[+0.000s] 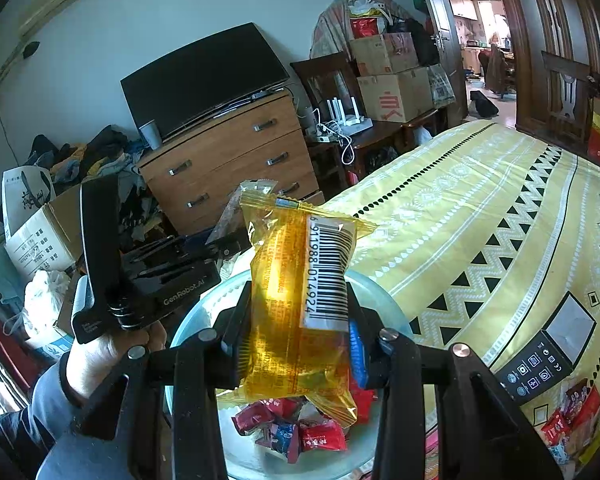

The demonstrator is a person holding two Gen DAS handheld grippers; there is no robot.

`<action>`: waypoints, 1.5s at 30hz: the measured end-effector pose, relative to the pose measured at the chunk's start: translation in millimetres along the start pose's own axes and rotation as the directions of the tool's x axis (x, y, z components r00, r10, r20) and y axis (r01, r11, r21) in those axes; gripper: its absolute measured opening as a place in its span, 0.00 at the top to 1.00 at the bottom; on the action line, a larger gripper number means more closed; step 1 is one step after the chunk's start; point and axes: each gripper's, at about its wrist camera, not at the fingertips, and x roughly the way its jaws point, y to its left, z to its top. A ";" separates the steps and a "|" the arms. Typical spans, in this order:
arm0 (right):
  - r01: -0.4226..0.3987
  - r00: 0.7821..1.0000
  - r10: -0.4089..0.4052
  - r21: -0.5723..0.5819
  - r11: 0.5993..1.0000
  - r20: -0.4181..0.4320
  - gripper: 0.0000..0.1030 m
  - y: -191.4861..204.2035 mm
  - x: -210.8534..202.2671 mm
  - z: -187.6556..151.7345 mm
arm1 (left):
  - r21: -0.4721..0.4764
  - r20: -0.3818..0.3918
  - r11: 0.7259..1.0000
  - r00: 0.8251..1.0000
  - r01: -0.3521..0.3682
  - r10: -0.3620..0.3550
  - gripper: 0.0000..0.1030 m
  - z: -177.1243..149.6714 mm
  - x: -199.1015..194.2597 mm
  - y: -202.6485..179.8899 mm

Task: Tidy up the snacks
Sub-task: 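Hold both packets above the glass bowl, then open both tools to drop the two packets into the glass bowl, then move both tools back toward the snack pile on the bed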

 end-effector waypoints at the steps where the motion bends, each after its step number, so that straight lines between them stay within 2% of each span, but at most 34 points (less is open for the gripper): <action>1: 0.001 1.000 -0.001 0.000 1.000 -0.002 0.60 0.7 0.7 -0.3 | 0.002 0.001 1.000 1.000 0.001 -0.001 0.66 0.7 0.2 0.2; 22: 0.002 1.000 -0.001 0.004 1.000 -0.030 0.60 -1.8 15.7 -4.7 | 0.008 -0.024 1.000 1.000 0.008 -0.008 0.66 -6.4 11.4 -6.3; 28: -0.030 0.998 0.030 0.000 1.000 -0.063 0.57 2.7 25.6 -5.8 | 0.012 -0.050 1.000 0.999 0.013 -0.013 0.62 -9.0 17.3 -3.7; 29: -0.032 0.997 0.031 -0.007 0.999 -0.070 0.56 4.7 28.2 -7.0 | 0.017 -0.062 1.000 0.998 0.012 -0.011 0.51 -11.0 18.3 -5.0; 30: -0.033 0.997 0.032 -0.013 0.999 -0.075 0.51 6.6 31.2 -9.2 | 0.022 -0.068 1.000 0.998 0.008 -0.006 0.35 -13.2 18.8 -6.2; 32: -0.030 0.997 0.029 -0.009 1.000 -0.069 0.39 6.7 31.4 -13.7 | 0.029 -0.071 1.000 0.997 0.002 0.000 0.16 -18.7 17.5 -8.2; 36: -0.044 0.999 0.045 0.045 0.998 -0.015 0.39 -8.7 11.7 -35.1 | 0.056 -0.089 0.998 0.996 0.004 0.001 0.14 -31.6 13.2 -18.4; 39: -0.022 0.998 0.017 0.069 0.997 0.068 0.39 -33.4 -33.0 -77.9 | 0.108 -0.085 0.994 0.996 0.011 -0.002 0.13 -42.2 1.8 -31.1; 40: 0.001 0.997 -0.007 0.076 0.997 0.079 0.39 -43.4 -45.8 -92.3 | 0.123 -0.073 0.992 0.997 0.014 -0.005 0.10 -47.0 -6.2 -37.4; 41: 0.031 0.996 -0.038 0.087 0.996 0.078 0.39 -55.9 -57.9 -107.8 | 0.125 -0.061 0.992 0.998 0.028 -0.021 0.03 -50.4 -13.6 -42.2; 43: 0.132 0.989 -0.140 0.142 0.981 0.044 0.39 -99.5 -85.9 -150.8 | 0.106 -0.029 0.991 0.997 0.075 -0.073 0.00 -57.8 -28.5 -51.3; 45: 0.256 0.967 -0.251 0.197 0.946 -0.050 0.39 -154.9 -102.7 -194.5 | 0.100 -0.031 0.985 0.989 0.144 -0.141 0.00 -69.3 -37.0 -68.9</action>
